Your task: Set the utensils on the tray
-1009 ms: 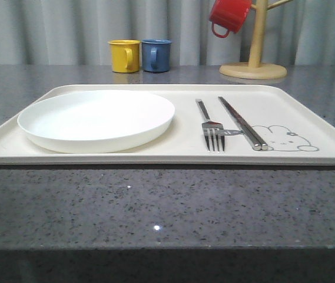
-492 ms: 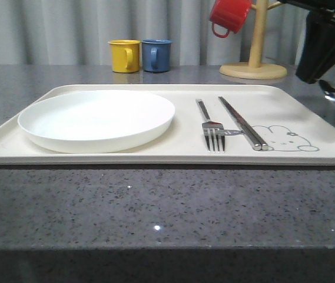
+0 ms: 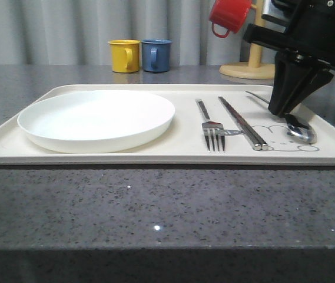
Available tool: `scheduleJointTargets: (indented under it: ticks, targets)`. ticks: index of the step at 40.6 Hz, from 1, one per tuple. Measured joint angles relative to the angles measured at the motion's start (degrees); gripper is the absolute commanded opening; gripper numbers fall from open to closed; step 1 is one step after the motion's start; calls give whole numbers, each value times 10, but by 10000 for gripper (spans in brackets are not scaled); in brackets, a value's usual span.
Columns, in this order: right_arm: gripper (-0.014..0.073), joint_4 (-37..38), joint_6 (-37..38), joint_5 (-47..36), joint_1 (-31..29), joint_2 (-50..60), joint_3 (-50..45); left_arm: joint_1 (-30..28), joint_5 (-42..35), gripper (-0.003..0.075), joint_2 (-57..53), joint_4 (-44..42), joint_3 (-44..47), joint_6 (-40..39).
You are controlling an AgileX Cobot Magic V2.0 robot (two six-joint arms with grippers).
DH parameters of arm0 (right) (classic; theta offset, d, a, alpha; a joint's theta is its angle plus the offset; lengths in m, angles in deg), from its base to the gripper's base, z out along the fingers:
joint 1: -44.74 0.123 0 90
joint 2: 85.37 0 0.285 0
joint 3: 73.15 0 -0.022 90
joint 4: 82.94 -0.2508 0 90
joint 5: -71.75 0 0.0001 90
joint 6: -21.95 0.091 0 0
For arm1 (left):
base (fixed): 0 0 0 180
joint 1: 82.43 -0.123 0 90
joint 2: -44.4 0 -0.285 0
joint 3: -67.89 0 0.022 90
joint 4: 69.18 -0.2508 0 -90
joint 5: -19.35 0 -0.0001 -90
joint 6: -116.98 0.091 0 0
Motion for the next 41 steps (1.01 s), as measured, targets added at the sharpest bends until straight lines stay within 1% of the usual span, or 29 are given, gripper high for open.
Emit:
scheduleJointTargets:
  ticks: [3,5,11,17,20,25,32,35,41]
  targets:
    - [284,0,0,0,0,0,0,0,0,419,0,0,0,0]
    - [302,0,0,-3,0,0,0,0,0,419,0,0,0,0]
    - [299,8,-1,-11,0,8,0,0,0,419,0,0,0,0]
    - [299,31,-24,-14,11,56,-1,0,0,419,0,0,0,0]
    - [299,51,-40,-12,32,90,-1,0,0,419,0,0,0,0]
    - [299,98,-54,-5,91,156,-10,0,0,419,0,0,0,0]
    - [299,131,-59,-4,168,257,-67,0,0,419,0,0,0,0]
    - [299,135,-59,-2,187,300,-100,0,0,419,0,0,0,0]
    - [299,156,-60,8,193,391,-163,0,0,419,0,0,0,0]
